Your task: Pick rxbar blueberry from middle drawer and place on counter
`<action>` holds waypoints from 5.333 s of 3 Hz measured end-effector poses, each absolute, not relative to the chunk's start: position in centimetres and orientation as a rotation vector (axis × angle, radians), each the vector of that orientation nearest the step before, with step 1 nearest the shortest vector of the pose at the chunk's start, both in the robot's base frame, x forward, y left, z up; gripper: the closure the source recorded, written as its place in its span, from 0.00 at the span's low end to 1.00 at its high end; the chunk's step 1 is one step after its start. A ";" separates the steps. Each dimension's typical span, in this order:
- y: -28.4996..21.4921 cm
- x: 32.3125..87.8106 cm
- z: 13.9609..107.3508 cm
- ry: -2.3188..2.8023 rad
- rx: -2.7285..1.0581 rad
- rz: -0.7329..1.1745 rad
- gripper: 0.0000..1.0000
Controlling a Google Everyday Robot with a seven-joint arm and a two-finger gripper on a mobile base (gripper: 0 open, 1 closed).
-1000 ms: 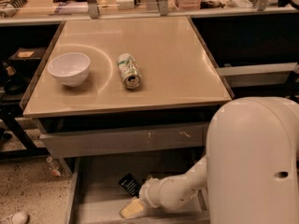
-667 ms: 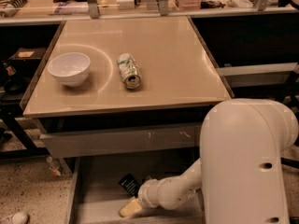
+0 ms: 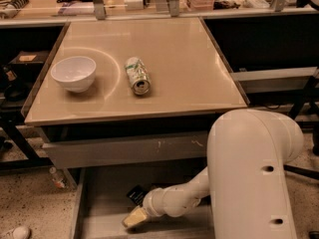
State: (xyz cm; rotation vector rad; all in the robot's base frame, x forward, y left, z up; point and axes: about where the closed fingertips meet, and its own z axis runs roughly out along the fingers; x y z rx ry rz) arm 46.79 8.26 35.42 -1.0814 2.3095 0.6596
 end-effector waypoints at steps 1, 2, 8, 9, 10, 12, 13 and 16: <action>8.3 46.9 35.4 2.308 -1.081 0.660 0.19; 8.3 46.9 35.4 2.308 -1.081 0.660 0.42; 8.3 47.2 36.0 2.308 -1.081 0.660 1.00; 8.2 46.8 37.4 2.295 -1.047 0.659 1.00; 8.1 46.8 39.2 2.267 -1.014 0.660 1.00; 8.1 47.1 43.8 2.202 -0.991 0.638 1.00; 7.0 46.9 46.7 2.203 -0.980 0.597 1.00; 1.2 44.4 54.3 2.319 -0.891 0.442 1.00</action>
Offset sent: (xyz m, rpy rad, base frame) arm 0.0013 0.0008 -0.0002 0.0010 -0.0009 -0.0003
